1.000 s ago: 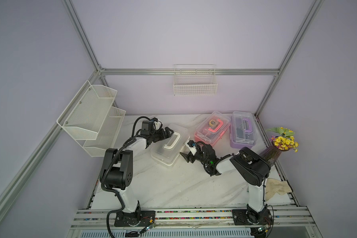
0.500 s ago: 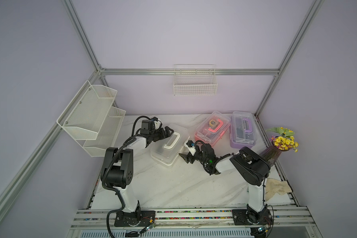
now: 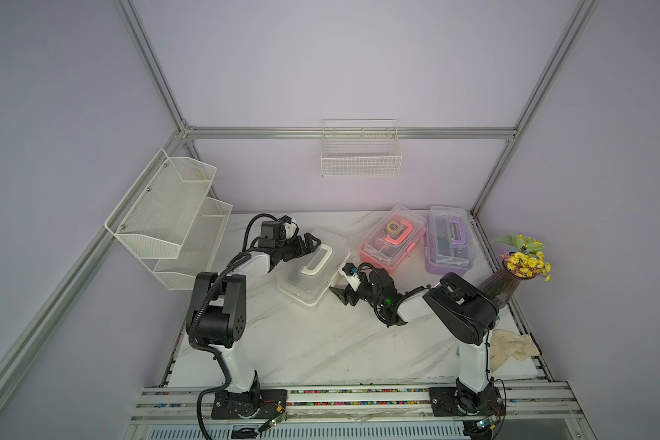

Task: Close toolboxes
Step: Fasten the toolbox latch on the toolbox.

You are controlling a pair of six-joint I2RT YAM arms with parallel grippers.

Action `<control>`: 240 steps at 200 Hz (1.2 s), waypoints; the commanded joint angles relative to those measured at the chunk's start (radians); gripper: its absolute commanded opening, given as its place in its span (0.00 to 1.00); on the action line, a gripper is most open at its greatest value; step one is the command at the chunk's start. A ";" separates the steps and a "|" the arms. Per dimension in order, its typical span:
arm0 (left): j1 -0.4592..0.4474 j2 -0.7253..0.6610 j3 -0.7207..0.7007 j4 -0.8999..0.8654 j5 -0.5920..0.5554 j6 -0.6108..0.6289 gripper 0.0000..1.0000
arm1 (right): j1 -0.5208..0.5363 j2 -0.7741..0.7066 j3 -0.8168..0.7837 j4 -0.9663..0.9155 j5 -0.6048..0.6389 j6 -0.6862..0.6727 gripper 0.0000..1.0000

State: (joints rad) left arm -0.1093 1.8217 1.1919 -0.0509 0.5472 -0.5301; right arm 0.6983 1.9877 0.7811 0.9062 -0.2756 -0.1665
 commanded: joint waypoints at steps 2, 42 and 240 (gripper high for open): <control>-0.008 0.028 0.055 -0.016 0.054 0.021 1.00 | 0.010 0.005 -0.019 -0.014 -0.005 -0.039 0.76; -0.009 0.033 0.054 -0.021 0.068 0.019 1.00 | 0.010 0.027 0.020 0.016 0.068 -0.042 0.78; -0.010 0.036 0.047 -0.029 0.101 0.034 1.00 | 0.043 0.032 0.034 0.057 0.129 0.001 0.51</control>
State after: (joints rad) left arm -0.1066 1.8442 1.2152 -0.0689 0.5919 -0.5114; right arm 0.7300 2.0312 0.8413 0.8566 -0.1543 -0.1612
